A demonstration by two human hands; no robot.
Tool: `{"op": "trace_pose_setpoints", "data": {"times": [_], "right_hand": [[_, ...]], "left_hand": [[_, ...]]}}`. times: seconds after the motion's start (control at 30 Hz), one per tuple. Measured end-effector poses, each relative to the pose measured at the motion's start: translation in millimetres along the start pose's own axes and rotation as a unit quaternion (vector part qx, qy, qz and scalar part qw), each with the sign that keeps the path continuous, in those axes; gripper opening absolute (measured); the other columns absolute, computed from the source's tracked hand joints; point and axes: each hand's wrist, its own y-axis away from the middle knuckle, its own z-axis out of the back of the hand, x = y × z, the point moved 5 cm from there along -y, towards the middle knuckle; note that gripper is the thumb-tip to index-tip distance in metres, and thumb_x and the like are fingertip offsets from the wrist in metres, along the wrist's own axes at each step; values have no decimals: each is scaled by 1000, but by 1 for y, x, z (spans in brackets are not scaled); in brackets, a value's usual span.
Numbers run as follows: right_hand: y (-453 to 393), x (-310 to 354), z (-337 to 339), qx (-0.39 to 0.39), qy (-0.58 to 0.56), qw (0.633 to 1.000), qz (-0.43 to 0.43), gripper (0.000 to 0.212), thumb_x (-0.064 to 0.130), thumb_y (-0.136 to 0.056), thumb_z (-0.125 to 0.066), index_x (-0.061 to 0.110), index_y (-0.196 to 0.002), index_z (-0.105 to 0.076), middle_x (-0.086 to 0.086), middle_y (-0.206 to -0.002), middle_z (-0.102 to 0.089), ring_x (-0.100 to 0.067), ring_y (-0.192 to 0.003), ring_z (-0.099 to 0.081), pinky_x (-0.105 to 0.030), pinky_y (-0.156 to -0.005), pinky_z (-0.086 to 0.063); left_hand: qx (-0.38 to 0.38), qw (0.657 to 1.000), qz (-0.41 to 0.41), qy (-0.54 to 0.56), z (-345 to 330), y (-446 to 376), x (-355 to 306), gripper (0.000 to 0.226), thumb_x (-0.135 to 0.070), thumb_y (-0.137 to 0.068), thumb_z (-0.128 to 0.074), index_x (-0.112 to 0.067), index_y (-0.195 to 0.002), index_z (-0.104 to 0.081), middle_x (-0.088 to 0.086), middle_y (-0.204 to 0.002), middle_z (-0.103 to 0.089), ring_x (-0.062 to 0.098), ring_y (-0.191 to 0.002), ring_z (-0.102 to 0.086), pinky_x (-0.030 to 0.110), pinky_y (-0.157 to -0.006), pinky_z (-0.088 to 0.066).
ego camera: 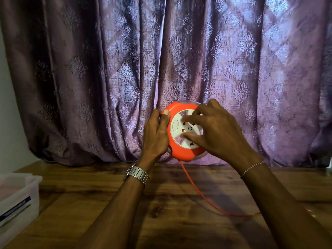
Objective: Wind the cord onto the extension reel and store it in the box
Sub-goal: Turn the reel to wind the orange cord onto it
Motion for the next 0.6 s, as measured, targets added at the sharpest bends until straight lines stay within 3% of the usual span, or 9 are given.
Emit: {"op": "trace_pose_setpoints", "data": {"times": [0.03, 0.1, 0.17, 0.27, 0.43, 0.53, 0.6], "right_hand": [[0, 1, 1, 10, -21, 999, 27, 22, 30, -76, -74, 28, -98, -74, 2, -98, -66, -26, -90, -51, -34, -69, -44], [1, 3, -4, 74, -33, 995, 56, 34, 8, -70, -70, 33, -93, -76, 2, -118, -65, -27, -98, -51, -34, -75, -46], [2, 6, -9, 138, -9, 988, 62, 46, 5, -69, -72, 40, -99, -74, -1, -135, -55, -29, -108, -47, -37, -85, -46], [3, 11, -11, 165, 35, 984, 61, 45, 15, -76, -70, 47, -108, -68, -1, -143, -47, -30, -114, -44, -38, -87, -43], [5, 11, -12, 137, 71, 988, 21, 47, 33, -80, -41, 53, -118, -59, -6, -132, -52, -32, -109, -46, -41, -78, -40], [4, 6, -18, 138, 83, 987, -6, 58, 32, -76, -60, 56, -128, -49, -9, -117, -57, -32, -103, -51, -40, -79, -41], [5, 4, -16, 119, 83, 989, -36, 61, 37, -67, -68, 54, -124, -55, -7, -98, -64, -32, -90, -60, -38, -71, -45]], "left_hand": [[-1, 1000, 0, 0, 0, 0, 0, 34, -63, -96, -44, -41, -70, -46, -15, -60, -51, 16, -62, -39, 60, -69, -45], [-2, 1000, 2, 0, 1, 0, 1, 35, -63, -95, -44, -39, -70, -45, -13, -60, -49, 18, -63, -39, 61, -69, -45], [1, 1000, 3, 1, 1, 0, 1, 35, -63, -95, -45, -38, -70, -43, -13, -59, -48, 20, -64, -39, 63, -69, -45], [4, 1000, 3, 1, 1, 0, 1, 35, -62, -95, -45, -38, -70, -43, -15, -58, -49, 19, -63, -38, 61, -68, -45], [-1, 1000, -4, -6, 2, 1, -1, 36, -61, -95, -44, -33, -71, -43, -17, -60, -53, 13, -62, -41, 58, -69, -45], [-2, 1000, 1, -4, 2, 1, -1, 38, -62, -95, -44, -32, -72, -43, -9, -63, -51, 18, -65, -44, 59, -72, -48], [-3, 1000, -5, -19, 1, 3, -2, 41, -63, -95, -43, -28, -73, -43, -7, -62, -49, 18, -65, -44, 59, -72, -49]]}}
